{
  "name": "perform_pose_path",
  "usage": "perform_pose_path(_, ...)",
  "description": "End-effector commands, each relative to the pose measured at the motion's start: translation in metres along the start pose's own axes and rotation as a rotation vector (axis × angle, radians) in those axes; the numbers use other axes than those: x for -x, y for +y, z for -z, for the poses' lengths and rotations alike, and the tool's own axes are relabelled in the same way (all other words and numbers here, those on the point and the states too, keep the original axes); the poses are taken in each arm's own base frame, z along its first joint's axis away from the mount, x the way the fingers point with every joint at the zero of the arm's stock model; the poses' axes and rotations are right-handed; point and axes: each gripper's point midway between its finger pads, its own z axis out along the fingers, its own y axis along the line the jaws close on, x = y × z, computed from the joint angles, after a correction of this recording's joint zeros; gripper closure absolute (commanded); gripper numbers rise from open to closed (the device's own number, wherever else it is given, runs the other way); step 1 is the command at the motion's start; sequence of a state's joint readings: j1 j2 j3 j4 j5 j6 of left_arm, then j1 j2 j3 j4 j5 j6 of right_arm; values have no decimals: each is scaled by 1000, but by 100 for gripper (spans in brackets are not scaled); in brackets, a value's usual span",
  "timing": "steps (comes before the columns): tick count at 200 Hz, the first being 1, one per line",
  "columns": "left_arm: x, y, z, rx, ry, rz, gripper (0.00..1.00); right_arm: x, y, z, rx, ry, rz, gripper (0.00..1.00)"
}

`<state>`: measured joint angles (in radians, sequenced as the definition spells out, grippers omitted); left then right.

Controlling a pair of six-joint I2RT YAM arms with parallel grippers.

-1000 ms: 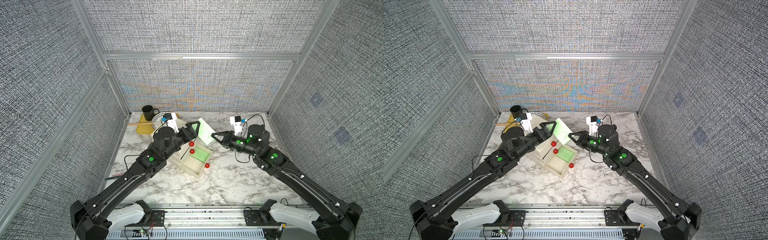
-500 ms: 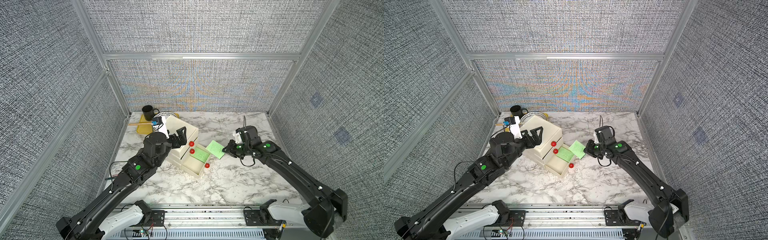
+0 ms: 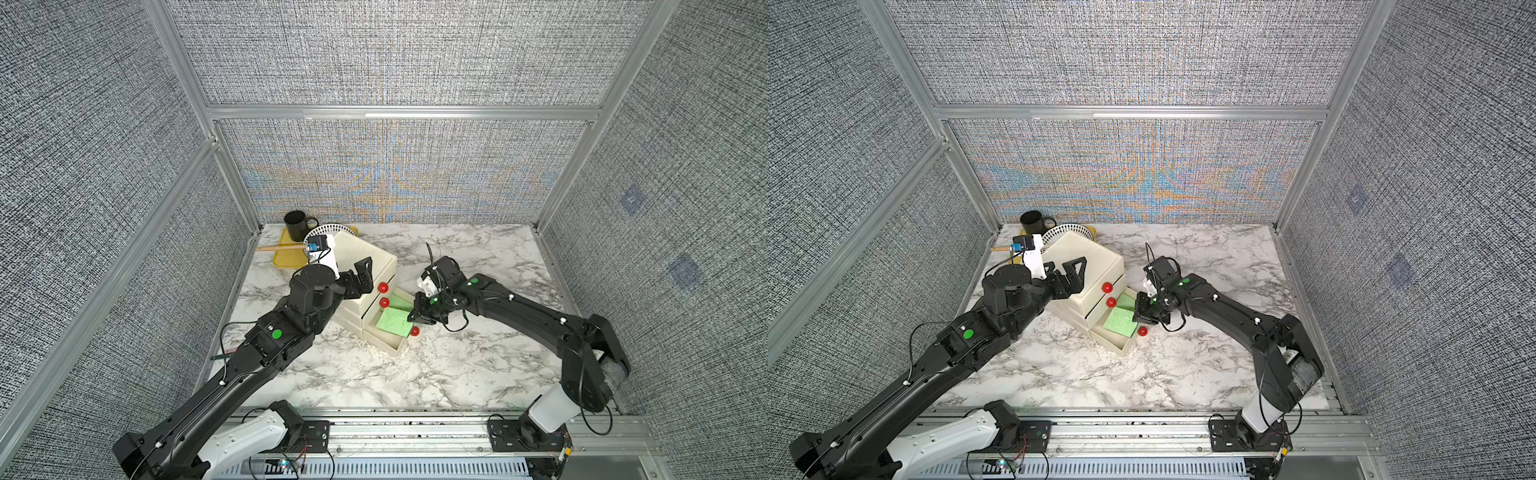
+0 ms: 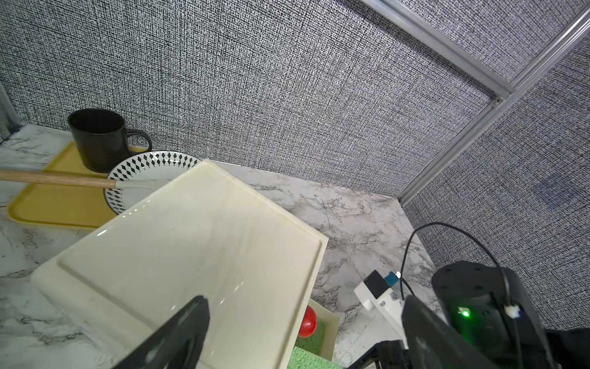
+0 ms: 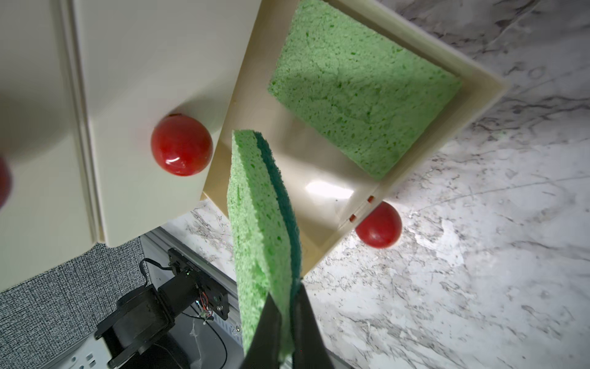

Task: Please put the sticky notes in the drawer by color
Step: Pick up the sponge from the center of the board, then place the sponge in the drawer.

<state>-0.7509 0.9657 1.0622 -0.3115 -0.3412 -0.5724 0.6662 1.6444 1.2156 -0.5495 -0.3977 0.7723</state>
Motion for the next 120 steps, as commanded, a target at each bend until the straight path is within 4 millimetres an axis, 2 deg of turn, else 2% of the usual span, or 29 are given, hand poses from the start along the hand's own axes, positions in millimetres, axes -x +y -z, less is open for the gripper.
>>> perform_pose_path(1,4,1,1,8,-18,-8,4,5,9,-10,21,2,31,100)
perform_pose_path(37,3,2,1,9,-12,-11,4,14,15,-27,32,9,51,100)
perform_pose_path(79,2,1,1,10,-8,-15,4,13,7,-48,-25,54,71,100)
perform_pose_path(105,3,3,2,16,-12,-21,4,3,-1,-51,-96,82,104,78)
perform_pose_path(120,4,4,2,20,-15,-25,4,-1,-8,-48,-140,90,117,70)
